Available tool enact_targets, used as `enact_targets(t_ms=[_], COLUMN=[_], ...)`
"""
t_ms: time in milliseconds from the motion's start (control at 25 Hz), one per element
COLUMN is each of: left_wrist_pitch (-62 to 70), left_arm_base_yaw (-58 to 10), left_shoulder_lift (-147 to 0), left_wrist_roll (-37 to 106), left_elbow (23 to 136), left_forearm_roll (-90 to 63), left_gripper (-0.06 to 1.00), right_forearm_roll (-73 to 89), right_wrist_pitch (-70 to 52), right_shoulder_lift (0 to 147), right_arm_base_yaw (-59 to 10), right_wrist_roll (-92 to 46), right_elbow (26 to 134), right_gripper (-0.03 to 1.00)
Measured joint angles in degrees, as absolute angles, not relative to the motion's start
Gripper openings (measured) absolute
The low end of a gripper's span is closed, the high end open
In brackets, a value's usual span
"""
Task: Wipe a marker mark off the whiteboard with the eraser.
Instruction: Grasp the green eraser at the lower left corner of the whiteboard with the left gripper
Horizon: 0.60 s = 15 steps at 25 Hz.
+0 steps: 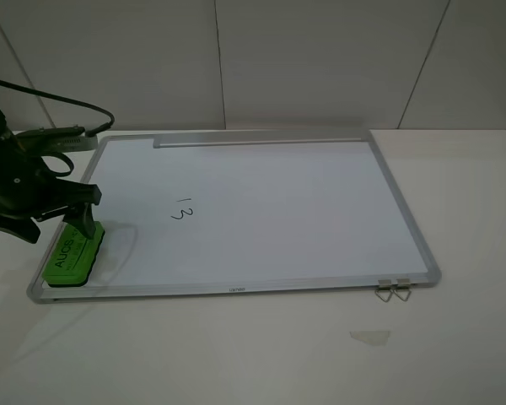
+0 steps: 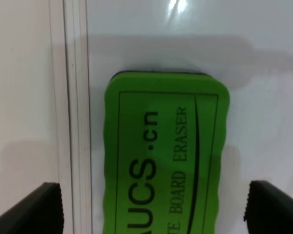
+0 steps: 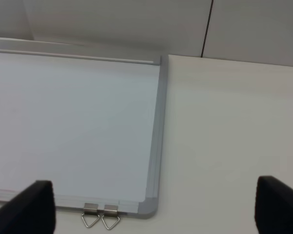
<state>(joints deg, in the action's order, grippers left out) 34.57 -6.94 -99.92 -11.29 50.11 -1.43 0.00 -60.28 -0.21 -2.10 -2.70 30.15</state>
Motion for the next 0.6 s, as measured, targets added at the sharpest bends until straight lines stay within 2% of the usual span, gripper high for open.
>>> enact_targets(t_ms=[600], left_wrist_pitch=[30.3], left_arm_base_yaw=[-7.0], left_shoulder_lift=[-108.0], left_wrist_roll=[-11.5], left_elbow=[50.2], left_forearm_roll=[-3.8], left_gripper=[0.76], right_forearm_roll=[0.0], right_wrist_pitch=[-60.3], right_shoulder_lift=[-0.2], right_arm_base_yaw=[-2.1], right_wrist_roll=[-2.7], right_elbow=[30.1], right_gripper=[0.82])
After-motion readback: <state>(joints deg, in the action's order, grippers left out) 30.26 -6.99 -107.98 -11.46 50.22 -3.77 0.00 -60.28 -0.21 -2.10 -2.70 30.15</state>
